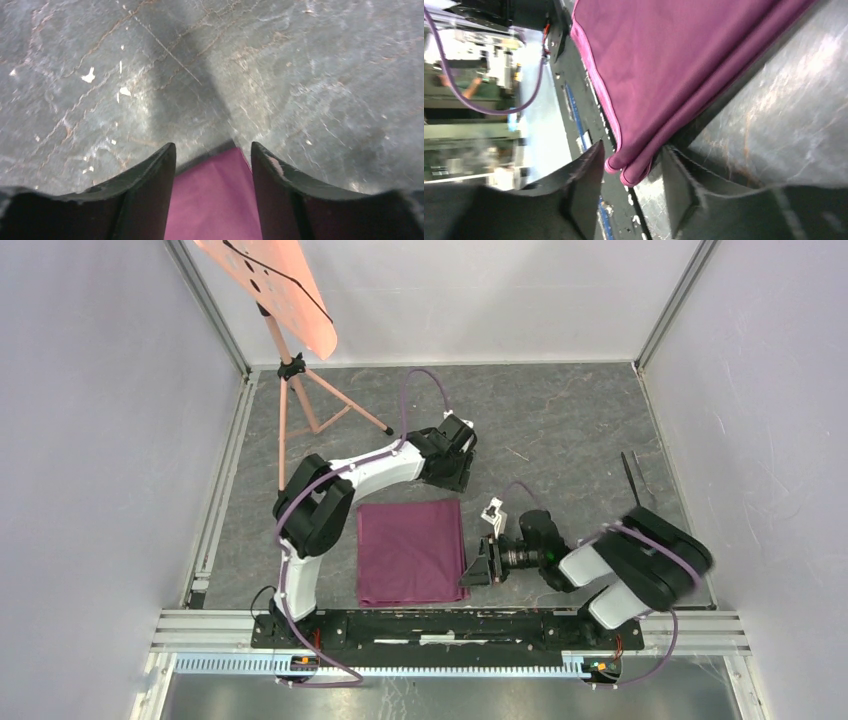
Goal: Fold the napkin into a case and place the utensils inside
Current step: Turn over the upper triangle folded napkin at the center of the board.
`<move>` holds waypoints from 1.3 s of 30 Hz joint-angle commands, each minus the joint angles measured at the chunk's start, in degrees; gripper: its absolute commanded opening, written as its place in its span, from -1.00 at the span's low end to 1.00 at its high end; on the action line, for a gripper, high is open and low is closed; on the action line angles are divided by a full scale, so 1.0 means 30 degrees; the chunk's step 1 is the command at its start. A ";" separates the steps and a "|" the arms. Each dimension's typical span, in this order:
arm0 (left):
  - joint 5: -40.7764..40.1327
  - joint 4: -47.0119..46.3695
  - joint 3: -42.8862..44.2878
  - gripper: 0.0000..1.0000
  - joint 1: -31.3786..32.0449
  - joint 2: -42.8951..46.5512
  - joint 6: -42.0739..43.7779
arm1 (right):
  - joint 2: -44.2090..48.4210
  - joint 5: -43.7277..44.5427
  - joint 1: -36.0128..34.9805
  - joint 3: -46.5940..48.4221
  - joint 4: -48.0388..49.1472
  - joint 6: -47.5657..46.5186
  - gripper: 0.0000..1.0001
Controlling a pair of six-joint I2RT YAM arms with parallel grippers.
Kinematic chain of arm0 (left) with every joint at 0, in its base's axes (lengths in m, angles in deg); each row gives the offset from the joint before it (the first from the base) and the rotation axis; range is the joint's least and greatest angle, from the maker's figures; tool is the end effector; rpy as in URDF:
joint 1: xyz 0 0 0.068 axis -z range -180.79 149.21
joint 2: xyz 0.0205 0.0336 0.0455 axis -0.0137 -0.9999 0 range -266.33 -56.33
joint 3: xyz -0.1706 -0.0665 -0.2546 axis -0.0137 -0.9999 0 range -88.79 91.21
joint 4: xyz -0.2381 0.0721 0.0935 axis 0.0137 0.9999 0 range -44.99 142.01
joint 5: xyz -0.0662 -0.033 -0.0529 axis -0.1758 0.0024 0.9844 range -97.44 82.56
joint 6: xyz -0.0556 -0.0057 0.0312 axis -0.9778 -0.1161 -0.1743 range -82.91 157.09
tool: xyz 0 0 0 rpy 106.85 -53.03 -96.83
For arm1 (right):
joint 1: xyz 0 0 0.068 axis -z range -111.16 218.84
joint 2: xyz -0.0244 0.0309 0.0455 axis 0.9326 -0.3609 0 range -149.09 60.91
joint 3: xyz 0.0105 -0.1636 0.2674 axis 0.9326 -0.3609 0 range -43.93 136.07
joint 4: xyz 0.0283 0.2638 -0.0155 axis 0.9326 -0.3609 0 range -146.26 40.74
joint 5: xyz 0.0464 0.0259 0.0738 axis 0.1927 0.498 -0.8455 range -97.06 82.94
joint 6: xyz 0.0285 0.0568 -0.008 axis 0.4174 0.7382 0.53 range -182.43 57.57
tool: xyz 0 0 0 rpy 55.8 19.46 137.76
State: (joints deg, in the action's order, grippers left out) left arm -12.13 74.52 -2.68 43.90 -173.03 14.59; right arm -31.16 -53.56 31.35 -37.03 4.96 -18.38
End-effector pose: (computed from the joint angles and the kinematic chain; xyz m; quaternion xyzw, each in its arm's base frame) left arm 0.3331 -0.3238 0.2045 0.1753 0.9494 -0.1097 0.2365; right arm 0.1404 0.1530 0.1201 -0.1485 0.8093 0.5558 0.1185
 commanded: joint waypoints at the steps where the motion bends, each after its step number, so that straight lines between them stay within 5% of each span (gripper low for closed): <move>1: -0.0157 -0.0121 -0.1031 0.33 0.0134 0.4002 0.0374 | 0.3995 0.4606 0.0294 0.1682 -1.2456 -0.6419 0.15; 8: 0.0785 0.0387 -0.7413 0.61 0.0134 1.0848 -0.0893 | 0.5769 0.6267 -0.0066 0.2661 -1.5347 -0.7062 0.30; 13: 0.1333 -0.0276 -1.1745 0.66 0.0108 1.5276 -0.2780 | 0.6178 0.9006 -0.2616 0.3522 -1.5856 -0.4500 0.36; 19: 0.1622 0.0126 -1.3552 0.66 0.0105 1.8671 -0.3604 | 0.5787 1.2720 -0.5971 0.4584 -1.8018 -0.2435 0.25; 29: 0.0649 0.0721 -1.3430 0.67 0.0077 1.9869 -0.3140 | 0.5191 1.5201 -0.6364 0.5408 -2.1251 -0.3899 -0.16; 33: 0.0207 -0.0075 -1.3852 0.71 -0.0139 1.9559 -0.4118 | 0.4863 1.6449 -0.4806 0.5397 -2.1812 -0.5434 -0.60; 39: 0.1452 -0.3182 -1.5396 0.74 -0.1674 1.8460 -0.6478 | 0.4408 2.0096 -0.2540 0.7360 -2.3094 -0.8200 -0.58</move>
State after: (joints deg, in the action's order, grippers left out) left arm -9.75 72.60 -46.16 41.87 -115.73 2.24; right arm -14.60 -6.76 20.79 -16.25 -50.82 -34.36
